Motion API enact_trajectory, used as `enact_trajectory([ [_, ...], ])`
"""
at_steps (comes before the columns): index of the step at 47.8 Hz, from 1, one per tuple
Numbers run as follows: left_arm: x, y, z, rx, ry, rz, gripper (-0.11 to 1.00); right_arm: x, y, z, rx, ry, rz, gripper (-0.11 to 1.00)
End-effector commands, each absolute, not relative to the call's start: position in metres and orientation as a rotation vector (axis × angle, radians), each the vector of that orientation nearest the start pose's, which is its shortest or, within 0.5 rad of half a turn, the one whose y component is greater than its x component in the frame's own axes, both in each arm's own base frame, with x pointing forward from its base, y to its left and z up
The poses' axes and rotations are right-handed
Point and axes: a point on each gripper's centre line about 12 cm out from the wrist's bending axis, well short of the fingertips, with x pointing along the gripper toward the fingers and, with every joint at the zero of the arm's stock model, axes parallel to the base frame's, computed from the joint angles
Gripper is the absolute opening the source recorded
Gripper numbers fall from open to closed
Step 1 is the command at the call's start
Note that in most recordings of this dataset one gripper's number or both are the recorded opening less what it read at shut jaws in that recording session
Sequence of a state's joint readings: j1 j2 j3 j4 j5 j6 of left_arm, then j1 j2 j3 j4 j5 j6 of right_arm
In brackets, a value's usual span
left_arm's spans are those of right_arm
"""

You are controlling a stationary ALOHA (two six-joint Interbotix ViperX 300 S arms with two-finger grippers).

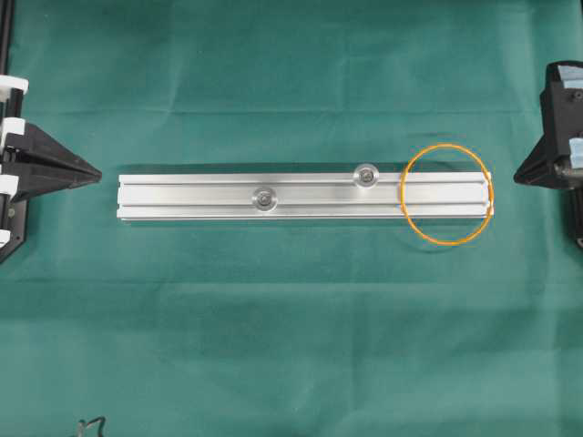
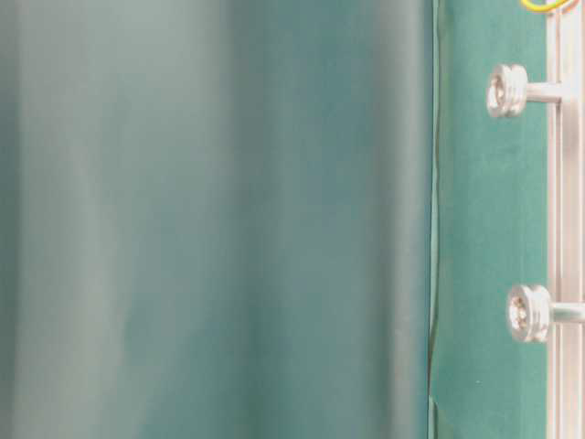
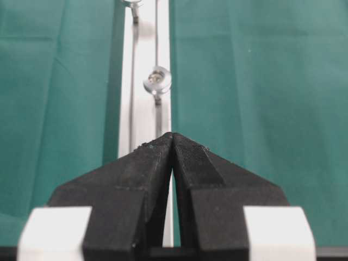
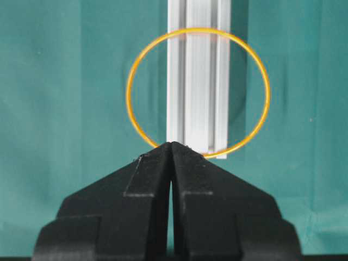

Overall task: Hook the rubber onto the shaft.
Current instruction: 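Open the right gripper and move it over the orange rubber band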

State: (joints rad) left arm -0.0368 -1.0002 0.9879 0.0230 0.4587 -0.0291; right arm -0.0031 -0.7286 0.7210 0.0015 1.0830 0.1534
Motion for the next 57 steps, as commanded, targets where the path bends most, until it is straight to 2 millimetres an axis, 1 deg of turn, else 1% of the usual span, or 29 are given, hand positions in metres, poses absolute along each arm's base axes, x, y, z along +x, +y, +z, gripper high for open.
enact_trajectory([
  [1,0.1892,-0.0062,0.3017,0.005,0.425,-0.027,0.00,0.2044,-0.0001,0.2982,0.146,1.046,-0.081,0.03],
  [10,0.1892,-0.0062,0.3019,0.005,0.423,-0.027,0.00,0.2051,-0.0003,0.2963,0.145,1.055,-0.083,0.03],
  [13,0.1893,-0.0061,0.3020,0.007,0.422,-0.026,0.00,0.2050,-0.0006,0.2972,0.141,1.052,-0.084,0.07],
  [17,0.1894,-0.0061,0.3022,0.007,0.420,-0.027,0.00,0.2053,-0.0013,0.2969,0.135,1.053,-0.087,0.24],
  [26,0.1893,-0.0062,0.3016,0.005,0.422,-0.027,0.00,0.2060,-0.0033,0.2969,0.124,1.048,-0.102,0.81],
  [28,0.1893,-0.0061,0.3016,0.007,0.422,-0.027,0.00,0.2063,-0.0038,0.2966,0.121,1.049,-0.105,0.90],
  [31,0.1894,-0.0059,0.3022,0.005,0.420,-0.025,0.00,0.2067,-0.0048,0.2968,0.113,1.049,-0.110,0.98],
  [45,0.1894,-0.0062,0.3022,0.005,0.420,-0.027,0.00,0.2065,-0.0048,0.2967,0.118,1.050,-0.111,0.97],
  [57,0.1896,-0.0061,0.3019,0.007,0.422,-0.027,0.00,0.2065,0.0011,0.2967,0.148,1.054,-0.077,0.97],
])
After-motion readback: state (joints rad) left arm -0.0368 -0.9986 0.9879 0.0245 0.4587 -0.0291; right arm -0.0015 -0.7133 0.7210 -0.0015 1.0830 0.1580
